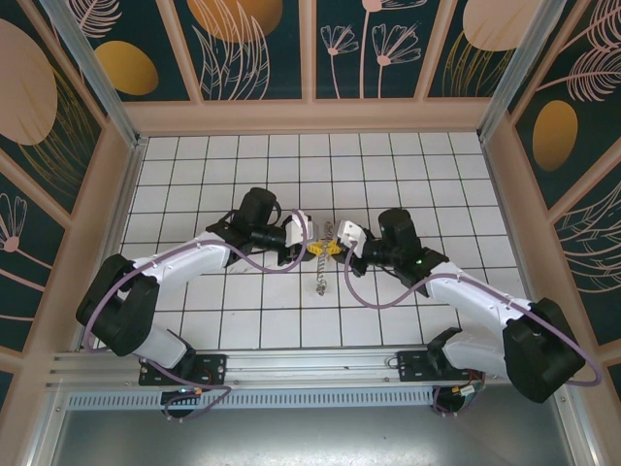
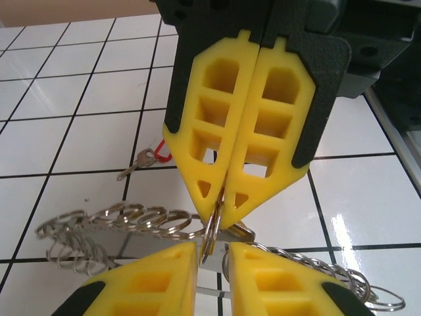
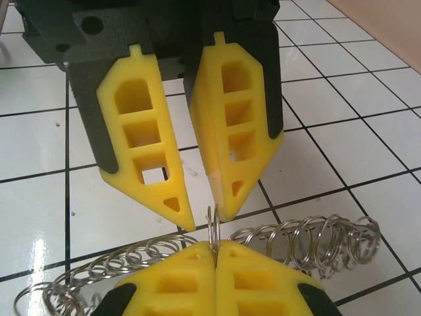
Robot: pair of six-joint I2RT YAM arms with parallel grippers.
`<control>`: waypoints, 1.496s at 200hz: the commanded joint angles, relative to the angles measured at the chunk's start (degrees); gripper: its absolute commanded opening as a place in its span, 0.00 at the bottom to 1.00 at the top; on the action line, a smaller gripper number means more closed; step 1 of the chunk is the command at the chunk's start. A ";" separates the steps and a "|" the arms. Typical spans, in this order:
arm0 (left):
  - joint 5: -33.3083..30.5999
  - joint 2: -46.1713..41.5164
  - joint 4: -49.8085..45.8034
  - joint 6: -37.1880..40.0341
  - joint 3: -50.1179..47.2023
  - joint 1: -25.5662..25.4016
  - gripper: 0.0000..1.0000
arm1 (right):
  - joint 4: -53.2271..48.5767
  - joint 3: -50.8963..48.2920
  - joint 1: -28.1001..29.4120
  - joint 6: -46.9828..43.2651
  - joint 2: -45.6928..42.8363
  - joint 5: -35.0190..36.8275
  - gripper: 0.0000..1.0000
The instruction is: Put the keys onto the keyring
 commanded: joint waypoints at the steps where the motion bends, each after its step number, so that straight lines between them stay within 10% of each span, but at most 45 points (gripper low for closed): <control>1: 1.62 -1.18 -0.73 0.83 1.35 0.08 0.21 | 0.30 2.36 0.61 -1.45 0.36 0.01 0.00; 110: 0.61 0.27 -1.69 1.57 2.02 0.05 0.20 | 1.00 3.07 1.01 -1.11 0.73 -0.89 0.00; 137: 0.96 0.91 -1.47 1.94 2.41 0.03 0.00 | 0.64 3.24 0.93 -1.37 0.90 -0.69 0.00; 299: 3.92 -2.22 12.91 -6.05 -2.89 0.08 0.00 | 5.29 -1.50 1.33 8.30 -0.27 0.72 0.04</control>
